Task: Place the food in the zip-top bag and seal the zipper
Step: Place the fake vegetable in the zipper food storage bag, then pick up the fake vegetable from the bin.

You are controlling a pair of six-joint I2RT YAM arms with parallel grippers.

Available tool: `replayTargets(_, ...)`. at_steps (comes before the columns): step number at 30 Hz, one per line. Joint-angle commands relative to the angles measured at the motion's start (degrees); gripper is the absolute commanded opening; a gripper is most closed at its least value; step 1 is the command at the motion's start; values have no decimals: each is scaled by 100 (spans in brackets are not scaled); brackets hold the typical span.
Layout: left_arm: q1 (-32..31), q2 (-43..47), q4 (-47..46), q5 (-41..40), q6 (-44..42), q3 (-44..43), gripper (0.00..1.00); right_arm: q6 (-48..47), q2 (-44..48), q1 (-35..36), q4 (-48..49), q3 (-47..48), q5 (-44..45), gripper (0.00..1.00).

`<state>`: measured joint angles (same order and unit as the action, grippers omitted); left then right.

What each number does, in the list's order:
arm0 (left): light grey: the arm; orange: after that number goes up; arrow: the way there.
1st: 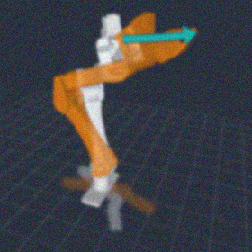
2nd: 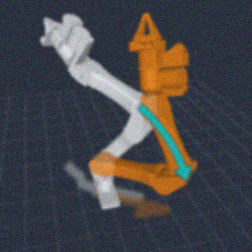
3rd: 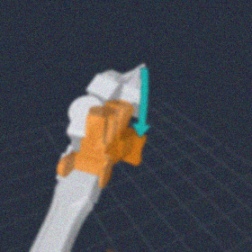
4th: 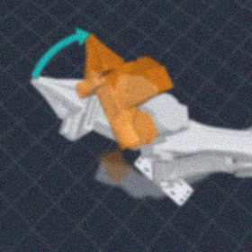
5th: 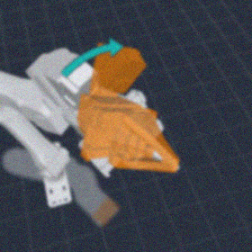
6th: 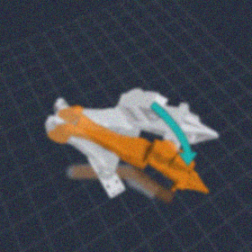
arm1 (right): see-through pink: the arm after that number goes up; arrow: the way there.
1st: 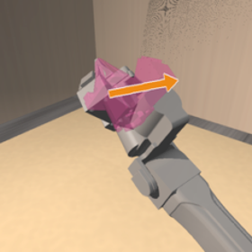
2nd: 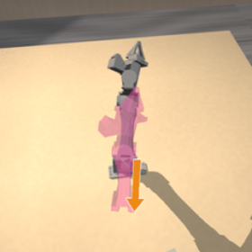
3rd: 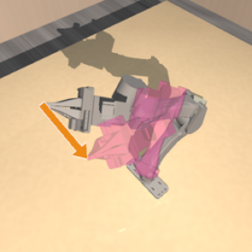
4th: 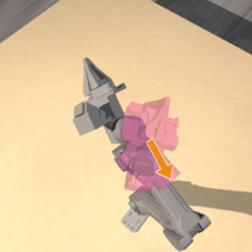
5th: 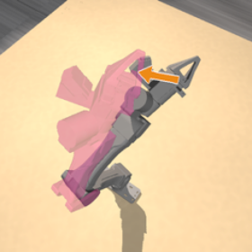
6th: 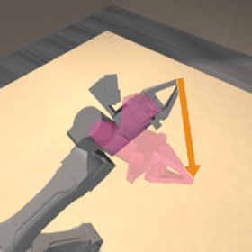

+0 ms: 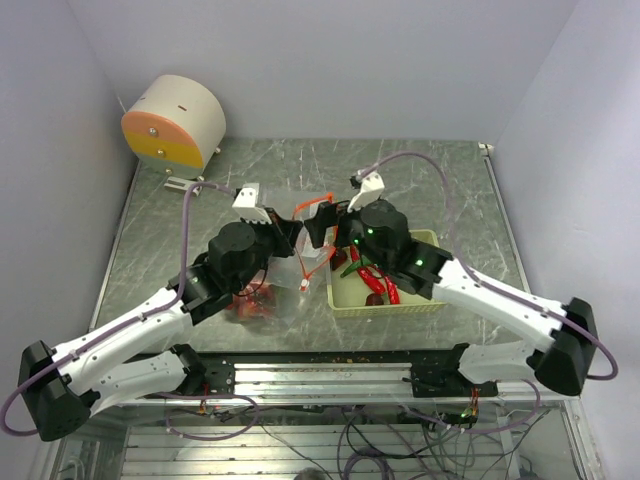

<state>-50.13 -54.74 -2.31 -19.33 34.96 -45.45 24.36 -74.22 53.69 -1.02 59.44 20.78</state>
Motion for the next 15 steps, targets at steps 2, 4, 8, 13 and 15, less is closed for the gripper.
replayTargets(2,-10,309,287,-1021,-174,-7,7,-170,995,81,-525,-68,25,100)
replayTargets(4,-4,478,433,-1335,-251,20,7,-113,1294,81,-791,-169,267,100)
replayTargets(8,-4,812,668,-1733,-343,69,7,189,1661,47,-1275,-563,875,100)
replayTargets(13,1,1123,781,-1782,-367,149,7,501,1151,-347,-1622,-797,648,96)
replayTargets(15,-3,1172,791,-1751,-352,167,7,590,838,-517,-1472,-920,515,94)
